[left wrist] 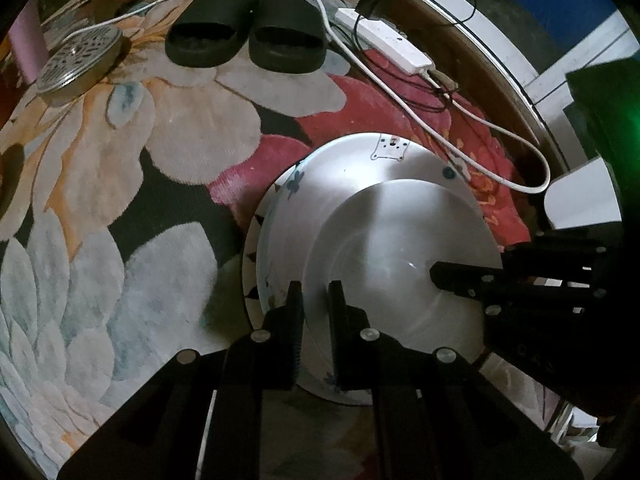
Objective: Organize plates and bowls
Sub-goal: 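Lower the white bowl onto the top bear plate and open both grippers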
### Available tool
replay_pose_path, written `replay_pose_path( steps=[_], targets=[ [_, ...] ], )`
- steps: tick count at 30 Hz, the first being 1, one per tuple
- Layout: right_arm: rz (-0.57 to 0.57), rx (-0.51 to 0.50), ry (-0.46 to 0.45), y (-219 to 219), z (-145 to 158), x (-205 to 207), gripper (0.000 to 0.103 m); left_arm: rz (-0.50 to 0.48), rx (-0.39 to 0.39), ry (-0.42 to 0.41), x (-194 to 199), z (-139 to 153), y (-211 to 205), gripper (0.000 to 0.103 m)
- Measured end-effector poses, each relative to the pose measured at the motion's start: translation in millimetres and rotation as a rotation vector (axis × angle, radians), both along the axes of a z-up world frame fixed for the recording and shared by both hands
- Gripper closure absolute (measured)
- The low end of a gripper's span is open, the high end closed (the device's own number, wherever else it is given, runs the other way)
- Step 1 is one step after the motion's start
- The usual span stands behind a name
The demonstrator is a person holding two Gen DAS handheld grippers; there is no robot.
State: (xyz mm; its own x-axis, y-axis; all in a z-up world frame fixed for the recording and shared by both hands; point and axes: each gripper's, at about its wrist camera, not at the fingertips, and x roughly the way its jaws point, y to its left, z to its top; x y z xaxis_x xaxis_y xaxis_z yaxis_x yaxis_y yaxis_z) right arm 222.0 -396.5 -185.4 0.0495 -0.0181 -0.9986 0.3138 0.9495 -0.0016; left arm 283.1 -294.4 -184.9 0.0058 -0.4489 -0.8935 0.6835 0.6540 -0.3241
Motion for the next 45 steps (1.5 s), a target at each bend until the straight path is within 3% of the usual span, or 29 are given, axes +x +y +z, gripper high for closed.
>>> replay_pose_path(
  steps=[16,18,20,25,28,30,31,32,33,35,45],
  targets=[
    [0.022,-0.018,0.017,1,-5,8,0.084,-0.007,-0.007,-0.021,-1,3,-2,0.093],
    [0.011,-0.013,0.006,-3,-2,6,0.068,-0.007,-0.025,-0.018,-1,6,-1,0.092],
    [0.007,-0.017,-0.013,-5,2,6,0.038,-0.009,-0.034,-0.02,-1,9,0,0.093],
    [0.006,-0.043,-0.045,-6,13,7,0.03,0.0,-0.057,-0.023,2,15,5,0.091],
    [0.009,-0.071,-0.054,-7,17,6,0.025,0.014,-0.059,-0.035,4,19,9,0.079],
    [0.003,-0.091,-0.051,-8,19,7,0.024,0.038,-0.068,-0.041,8,21,16,0.043],
    [-0.003,-0.102,-0.049,-10,20,7,0.024,0.05,-0.077,-0.041,11,22,19,0.032],
    [-0.008,-0.106,-0.049,-10,22,6,0.023,0.062,-0.084,-0.041,13,23,22,0.01],
    [-0.011,-0.108,-0.05,-10,24,4,0.018,0.076,-0.085,-0.048,16,24,26,0.001],
    [-0.012,-0.117,-0.057,-10,24,4,0.0,0.101,-0.087,-0.069,21,28,32,0.001],
    [0.028,-0.14,-0.073,4,29,11,0.0,0.135,-0.071,-0.094,26,33,48,0.001]
  ],
)
